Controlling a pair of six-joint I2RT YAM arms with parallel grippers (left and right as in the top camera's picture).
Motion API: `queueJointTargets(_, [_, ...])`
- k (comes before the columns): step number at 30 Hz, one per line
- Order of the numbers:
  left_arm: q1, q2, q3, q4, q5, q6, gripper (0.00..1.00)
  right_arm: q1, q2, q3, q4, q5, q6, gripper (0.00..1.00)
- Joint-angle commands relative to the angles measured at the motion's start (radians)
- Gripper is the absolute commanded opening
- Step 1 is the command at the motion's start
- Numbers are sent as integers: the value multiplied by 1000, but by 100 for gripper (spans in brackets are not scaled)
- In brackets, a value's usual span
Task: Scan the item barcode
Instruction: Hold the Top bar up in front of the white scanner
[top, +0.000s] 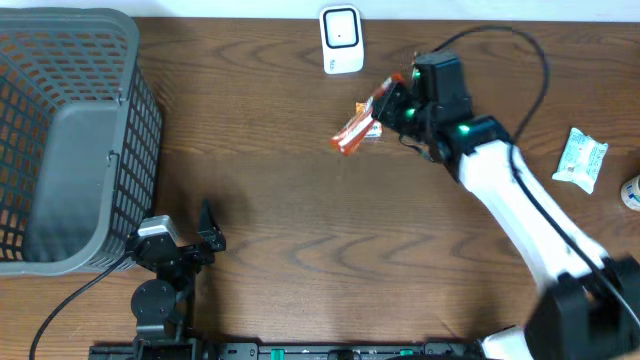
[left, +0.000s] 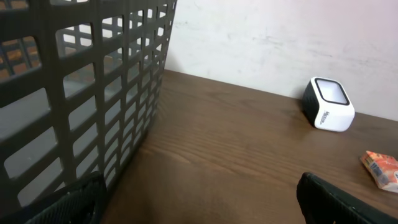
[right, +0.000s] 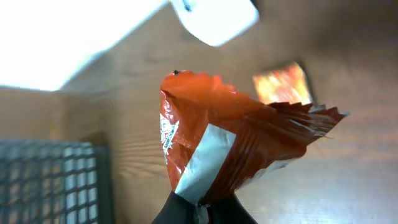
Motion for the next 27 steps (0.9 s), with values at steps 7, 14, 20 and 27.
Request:
queueJointTargets(7, [-2,-6,-32,-15,-5,13,98,10,-23,6,48,-36,-337,1])
queueJointTargets(14, [-2,-6,-32,-15,-5,13,98,13,18,-58,507,-250,-737,1])
queueJointTargets(20, [-2,-6,-32,-15,-5,13,98,6,221,-60,948,-114,-738,1])
queueJointTargets(27, [-2,-6,-32,-15,-5,13,98,-20,495,-20,1604,-111,-728,1])
